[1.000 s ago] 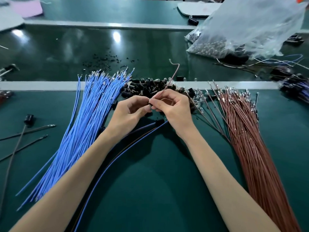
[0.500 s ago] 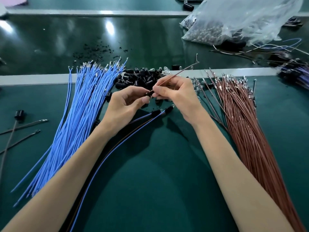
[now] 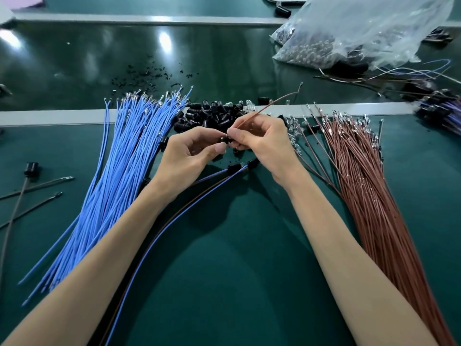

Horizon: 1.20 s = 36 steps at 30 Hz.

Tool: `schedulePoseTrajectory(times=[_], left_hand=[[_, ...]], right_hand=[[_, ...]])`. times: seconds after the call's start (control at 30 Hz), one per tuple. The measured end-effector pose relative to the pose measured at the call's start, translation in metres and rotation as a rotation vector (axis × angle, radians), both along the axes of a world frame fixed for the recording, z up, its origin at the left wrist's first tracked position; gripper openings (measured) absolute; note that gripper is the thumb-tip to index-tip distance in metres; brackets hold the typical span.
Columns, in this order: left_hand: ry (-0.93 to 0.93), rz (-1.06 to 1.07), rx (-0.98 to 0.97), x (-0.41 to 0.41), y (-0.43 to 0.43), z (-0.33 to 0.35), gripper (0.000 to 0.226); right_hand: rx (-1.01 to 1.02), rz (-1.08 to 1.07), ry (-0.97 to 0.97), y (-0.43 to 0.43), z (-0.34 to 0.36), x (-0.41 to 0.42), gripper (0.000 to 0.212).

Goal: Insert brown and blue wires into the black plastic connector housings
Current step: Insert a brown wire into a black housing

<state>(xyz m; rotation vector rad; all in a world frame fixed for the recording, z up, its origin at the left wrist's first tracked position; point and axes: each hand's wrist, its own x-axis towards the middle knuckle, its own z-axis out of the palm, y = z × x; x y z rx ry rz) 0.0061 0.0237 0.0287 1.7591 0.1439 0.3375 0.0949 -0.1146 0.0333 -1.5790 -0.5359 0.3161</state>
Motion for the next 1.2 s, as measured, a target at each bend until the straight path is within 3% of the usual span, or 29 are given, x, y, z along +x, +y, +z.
schedulePoseTrajectory(times=[0.4, 0.53, 0.7, 0.93, 1.2], left_hand=[[-0.023, -0.029, 0.004, 0.002, 0.002, -0.004, 0.026], [-0.070, 0.050, -0.024, 0.003, 0.000, -0.006, 0.023], [-0.050, 0.149, -0.276, 0.007, -0.002, -0.007, 0.015], [-0.056, 0.074, -0.727, 0.008, -0.005, -0.003, 0.015], [-0.010, 0.080, -0.720, 0.007, -0.014, -0.001, 0.014]], right_hand=[[-0.008, -0.007, -0.002, 0.001, 0.000, 0.001, 0.016], [0.008, -0.001, 0.000, 0.001, 0.000, 0.000, 0.015], [0.056, 0.033, 0.046, 0.001, 0.001, -0.003, 0.014], [0.125, -0.027, 0.114, 0.002, 0.003, -0.003, 0.016], [0.127, -0.023, 0.109, 0.004, 0.002, -0.006, 0.014]])
